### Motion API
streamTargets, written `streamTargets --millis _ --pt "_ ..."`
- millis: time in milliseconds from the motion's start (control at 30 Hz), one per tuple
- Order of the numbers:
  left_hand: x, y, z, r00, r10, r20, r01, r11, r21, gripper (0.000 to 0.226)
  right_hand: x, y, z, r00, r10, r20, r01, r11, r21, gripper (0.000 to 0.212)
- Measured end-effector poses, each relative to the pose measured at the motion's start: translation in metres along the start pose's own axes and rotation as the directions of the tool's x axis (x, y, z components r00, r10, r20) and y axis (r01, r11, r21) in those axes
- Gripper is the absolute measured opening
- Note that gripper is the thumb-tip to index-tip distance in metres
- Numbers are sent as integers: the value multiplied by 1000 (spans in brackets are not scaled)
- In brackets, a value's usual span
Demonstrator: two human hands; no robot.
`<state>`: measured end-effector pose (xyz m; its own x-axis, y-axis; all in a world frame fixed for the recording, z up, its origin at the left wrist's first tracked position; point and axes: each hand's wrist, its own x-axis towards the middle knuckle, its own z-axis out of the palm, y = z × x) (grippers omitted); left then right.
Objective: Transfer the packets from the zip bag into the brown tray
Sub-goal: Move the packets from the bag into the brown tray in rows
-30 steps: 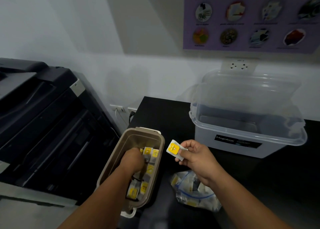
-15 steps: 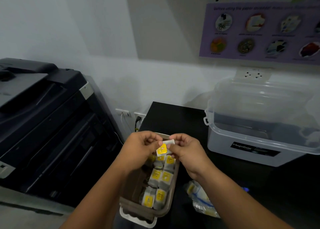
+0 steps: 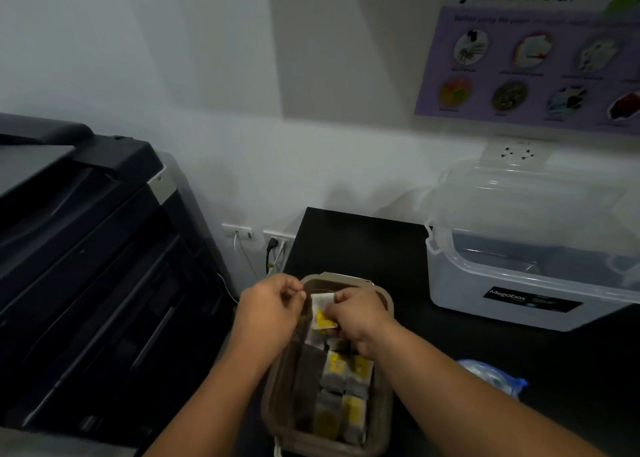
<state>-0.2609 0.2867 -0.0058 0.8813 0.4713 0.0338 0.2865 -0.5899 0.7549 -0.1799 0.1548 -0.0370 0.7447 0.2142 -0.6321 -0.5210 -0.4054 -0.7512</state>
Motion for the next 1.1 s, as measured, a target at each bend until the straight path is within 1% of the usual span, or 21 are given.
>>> streamTargets --millis 100,233,367,467,567,633,700,833,933,1100 --pt "3 -11 2 998 37 44 -37 999 8 9 13 -1 5 995 97 -8 -97 993 -68 13" --pt "7 -22 8 998 58 40 -59 998 20 17 29 2 16 982 161 -97 -175 973 -154 6" --pt "8 -26 8 995 77 56 -77 997 -15 20 36 11 31 963 212 -167 -238 959 -152 8" --pt "8 -29 8 994 87 60 -86 996 -8 20 42 14 37 951 197 -240 -242 954 -176 6" --pt "9 -31 9 995 73 69 -73 997 -12 19 50 14 38 943 144 -299 -249 903 -351 9" --pt "8 -31 9 995 70 76 -69 997 -20 19 51 15 38 941 97 -325 -236 875 -422 11" --pt "8 -31 9 994 69 84 -67 997 -29 19 49 18 38 940 75 -331 -221 877 -427 8" --pt "8 -32 10 992 88 85 -85 996 -36 20 44 21 39 948 107 -299 -243 850 -467 16" --pt "8 -34 9 990 98 97 -94 995 -46 21 41 18 42 949 76 -305 -230 829 -509 20" --pt "8 -33 9 990 104 98 -102 994 -30 25 35 11 44 946 98 -307 -252 821 -512 19"
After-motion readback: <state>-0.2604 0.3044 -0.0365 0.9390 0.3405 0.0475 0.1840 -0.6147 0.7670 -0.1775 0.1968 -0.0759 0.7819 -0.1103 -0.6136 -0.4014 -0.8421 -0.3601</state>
